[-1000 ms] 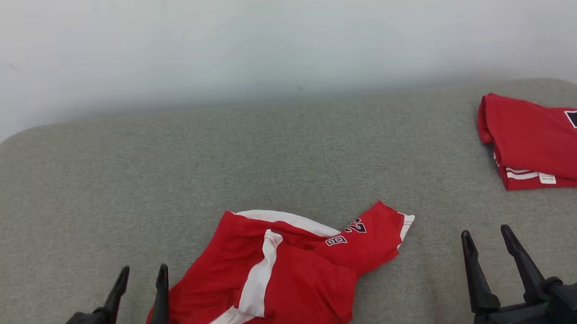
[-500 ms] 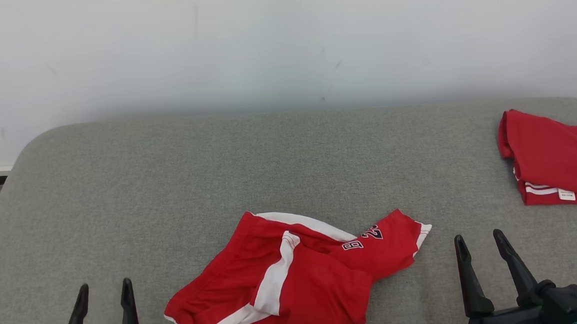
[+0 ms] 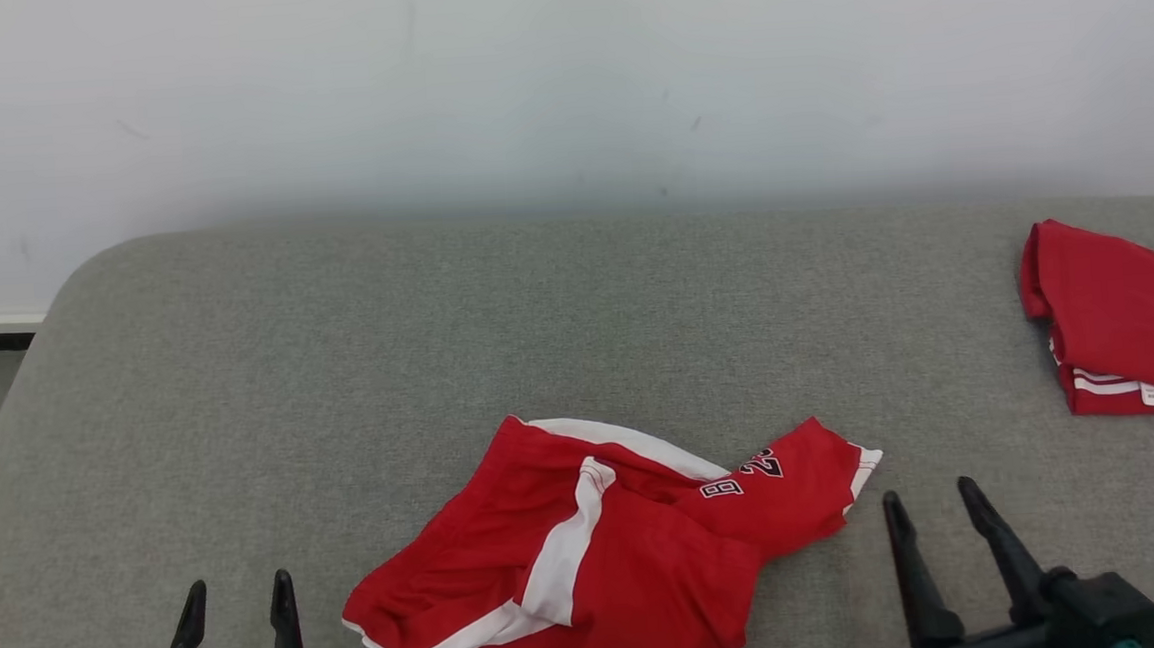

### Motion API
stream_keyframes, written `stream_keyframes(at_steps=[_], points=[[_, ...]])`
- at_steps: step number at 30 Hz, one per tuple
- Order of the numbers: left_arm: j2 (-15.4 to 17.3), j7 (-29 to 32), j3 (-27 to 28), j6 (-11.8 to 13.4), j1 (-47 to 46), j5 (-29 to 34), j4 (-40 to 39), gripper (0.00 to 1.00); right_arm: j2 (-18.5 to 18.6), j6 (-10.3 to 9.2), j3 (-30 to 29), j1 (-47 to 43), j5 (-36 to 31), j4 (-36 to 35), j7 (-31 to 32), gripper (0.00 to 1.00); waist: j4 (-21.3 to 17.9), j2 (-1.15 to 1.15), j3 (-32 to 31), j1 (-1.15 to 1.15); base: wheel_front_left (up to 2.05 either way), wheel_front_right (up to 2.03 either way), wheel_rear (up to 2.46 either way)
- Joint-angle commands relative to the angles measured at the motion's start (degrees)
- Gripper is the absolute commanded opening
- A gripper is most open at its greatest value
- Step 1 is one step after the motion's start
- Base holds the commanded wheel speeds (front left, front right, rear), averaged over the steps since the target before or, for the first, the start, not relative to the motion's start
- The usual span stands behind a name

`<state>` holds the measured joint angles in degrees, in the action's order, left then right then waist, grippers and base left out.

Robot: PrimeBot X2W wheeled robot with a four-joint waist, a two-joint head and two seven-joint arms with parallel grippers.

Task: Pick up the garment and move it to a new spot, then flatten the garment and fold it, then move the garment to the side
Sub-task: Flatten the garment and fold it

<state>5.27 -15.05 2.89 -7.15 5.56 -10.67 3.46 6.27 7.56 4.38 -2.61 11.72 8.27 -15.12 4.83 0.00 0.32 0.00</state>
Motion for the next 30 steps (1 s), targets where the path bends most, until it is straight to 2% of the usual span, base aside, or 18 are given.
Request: stream_keyframes(at_steps=[1, 5, 14, 21, 28, 29, 30], points=[[-0.4, -0.2, -0.3, -0.4, -1.2, 0.0, 0.4, 1.0, 0.7, -0.17, 1.3, 1.3, 0.4, 0.6, 0.0, 1.0, 0.7, 0.0, 0.2, 0.0, 0.0, 0.0, 0.0], [-0.7, -0.2, -1.3, -0.3, -1.6, 0.0, 0.9, 1.0, 1.6, -0.17, 6.4, 5.3, 0.8, 4.0, 0.7, 1.0, 2.0, 0.0, 0.7, 0.0, 0.0, 0.0, 0.0], [-0.7, -0.2, -4.6, -0.3, -2.6, -0.8, 2.1, 1.0, 0.5, -0.16, 16.5, 18.5, 3.1, 15.8, 6.9, 1.0, 6.4, 0.0, 1.8, 0.0, 0.0, 0.0, 0.0], [-0.8, -0.2, -5.9, -0.3, -3.5, -1.5, 2.6, 1.0, -0.7, -0.16, 21.7, 26.6, 5.4, 26.1, 11.1, 1.0, 10.2, 0.0, 2.9, 0.0, 0.0, 0.0, 0.0], [-0.6, -0.2, -6.6, -0.3, -3.6, -2.2, 3.2, 1.0, -1.3, -0.16, 24.4, 31.5, 7.2, 35.5, 13.1, 1.0, 13.2, 0.0, 3.2, 0.0, 0.0, 0.0, 0.0], [-0.6, -0.2, -6.7, -0.3, -3.7, -2.1, 3.3, 1.0, -1.3, -0.17, 24.6, 31.9, 7.7, 36.9, 13.6, 0.85, 13.5, 0.0, 3.2, 0.0, 0.0, 0.0, 0.0], [-0.7, -0.2, -6.6, -0.3, -3.7, -2.1, 3.4, 1.0, -1.3, -0.17, 24.6, 32.3, 7.6, 38.3, 14.0, 0.06, 13.7, 0.0, 3.2, 0.0, 0.0, 0.0, 0.0]])
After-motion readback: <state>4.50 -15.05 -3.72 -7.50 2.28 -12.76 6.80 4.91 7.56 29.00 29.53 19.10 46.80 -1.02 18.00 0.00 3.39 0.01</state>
